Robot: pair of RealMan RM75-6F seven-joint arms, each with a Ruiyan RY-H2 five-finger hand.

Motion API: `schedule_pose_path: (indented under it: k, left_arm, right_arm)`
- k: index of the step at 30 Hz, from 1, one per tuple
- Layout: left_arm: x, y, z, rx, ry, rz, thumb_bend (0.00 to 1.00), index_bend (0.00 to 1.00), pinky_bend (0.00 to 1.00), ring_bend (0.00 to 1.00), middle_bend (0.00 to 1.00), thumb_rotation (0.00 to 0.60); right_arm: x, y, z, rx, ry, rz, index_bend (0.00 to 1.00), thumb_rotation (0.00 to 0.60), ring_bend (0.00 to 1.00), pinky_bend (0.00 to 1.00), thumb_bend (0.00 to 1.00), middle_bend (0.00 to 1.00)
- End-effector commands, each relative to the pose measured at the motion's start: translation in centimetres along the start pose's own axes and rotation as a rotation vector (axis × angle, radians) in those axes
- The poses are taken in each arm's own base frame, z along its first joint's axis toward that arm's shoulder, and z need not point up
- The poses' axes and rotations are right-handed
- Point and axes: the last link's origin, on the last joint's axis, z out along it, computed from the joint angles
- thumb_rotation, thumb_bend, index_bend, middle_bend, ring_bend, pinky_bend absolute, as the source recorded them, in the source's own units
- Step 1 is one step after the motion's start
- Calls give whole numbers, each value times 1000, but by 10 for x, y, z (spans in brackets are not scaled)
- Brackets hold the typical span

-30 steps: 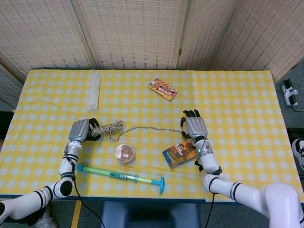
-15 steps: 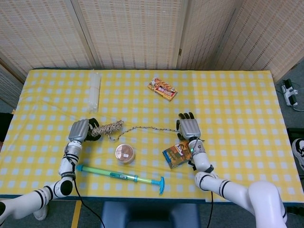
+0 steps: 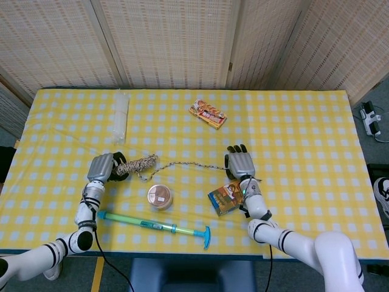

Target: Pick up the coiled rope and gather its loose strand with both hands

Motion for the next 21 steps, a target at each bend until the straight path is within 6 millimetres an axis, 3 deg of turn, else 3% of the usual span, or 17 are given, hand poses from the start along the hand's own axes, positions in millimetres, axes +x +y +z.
schedule_pose_path:
  k: [1, 10, 21]
  left_arm:
    - [0, 0, 0, 0, -1, 0, 618, 698, 691, 596, 633, 600]
    - [7, 4, 1, -18, 29, -36, 618, 698, 691, 595, 633, 600]
    - [38, 37, -12, -162, 80, -198, 619, 698, 691, 596, 633, 600]
  right_arm:
    - [0, -1, 0, 0, -2, 1, 565, 600, 93, 0, 381, 180]
    - [5, -2, -1, 13, 15, 20, 612, 600, 94, 0, 385, 210]
    - [57, -10, -23, 101, 111, 181, 624, 600, 97, 0, 403, 219]
